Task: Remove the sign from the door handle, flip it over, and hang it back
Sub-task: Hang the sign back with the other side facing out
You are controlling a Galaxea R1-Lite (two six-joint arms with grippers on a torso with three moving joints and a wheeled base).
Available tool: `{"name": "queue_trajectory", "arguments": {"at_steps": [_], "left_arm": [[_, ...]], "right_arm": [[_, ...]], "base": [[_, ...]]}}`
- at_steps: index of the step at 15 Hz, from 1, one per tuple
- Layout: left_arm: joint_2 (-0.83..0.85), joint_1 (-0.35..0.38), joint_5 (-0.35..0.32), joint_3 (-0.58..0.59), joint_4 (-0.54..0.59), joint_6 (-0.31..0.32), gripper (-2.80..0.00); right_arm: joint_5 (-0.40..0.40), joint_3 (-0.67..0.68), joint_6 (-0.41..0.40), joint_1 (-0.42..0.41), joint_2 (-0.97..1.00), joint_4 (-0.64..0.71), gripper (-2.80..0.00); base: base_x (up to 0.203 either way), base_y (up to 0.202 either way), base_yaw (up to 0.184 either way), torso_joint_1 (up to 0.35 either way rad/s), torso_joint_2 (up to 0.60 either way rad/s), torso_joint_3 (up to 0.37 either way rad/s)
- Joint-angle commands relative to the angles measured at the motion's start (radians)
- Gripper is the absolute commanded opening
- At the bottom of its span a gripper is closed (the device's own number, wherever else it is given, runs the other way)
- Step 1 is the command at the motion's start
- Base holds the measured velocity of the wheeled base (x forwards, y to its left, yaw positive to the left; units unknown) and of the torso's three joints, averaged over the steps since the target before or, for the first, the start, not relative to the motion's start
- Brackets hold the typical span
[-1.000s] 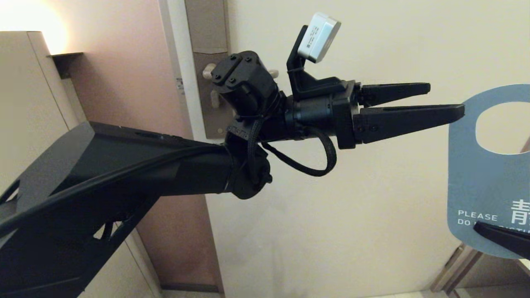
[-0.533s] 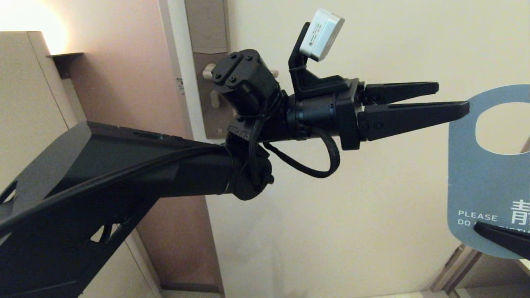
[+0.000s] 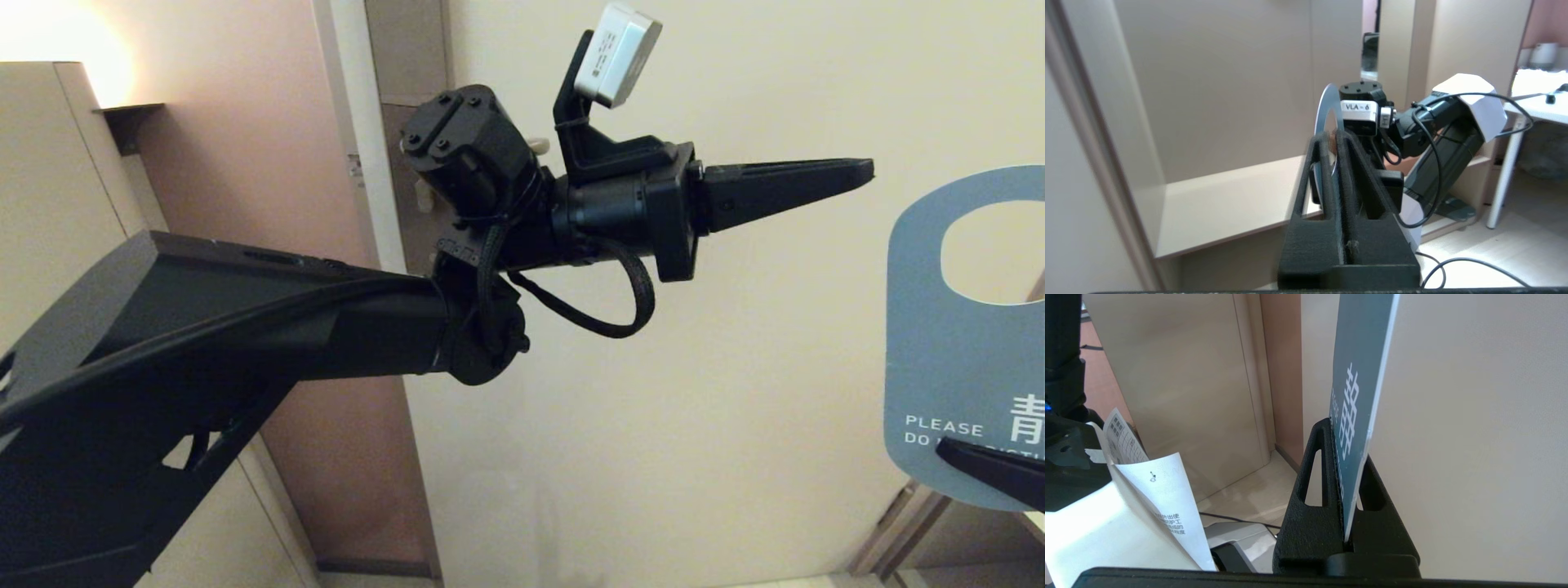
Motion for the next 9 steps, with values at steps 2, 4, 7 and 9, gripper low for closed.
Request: {"name": "queue_trajectory", "arguments": {"at_steps": [2,4,7,9], "left_arm": [[-0.021,0.065,-0.006,0.002,0.004,-0.001,-2.8],[-0.038,0.11,-0.007,0.002,0.007,0.001,-2.8],[-0.086,0.156,-0.007,0.003,0.032,0.002,-2.8],[-0.118,0.19,-0.008,0.005,0.051,0.006,-2.8]], "right_arm": [[0.006,0.001,-0.001,0.001,0.0,-0.002,-2.8],[0.005,0.004,-0.003,0.001,0.0,-0.002,-2.8],[0.006,0.004,-0.003,0.001,0.0,-0.002,-2.8],[0.005,0.002,-0.003,0.001,0.0,-0.002,-2.8]], "base": [[0.0,0.0,0.0,0.0,0.0,0.0],[0.0,0.0,0.0,0.0,0.0,0.0],[0.0,0.0,0.0,0.0,0.0,0.0],[0.0,0.0,0.0,0.0,0.0,0.0]]}}
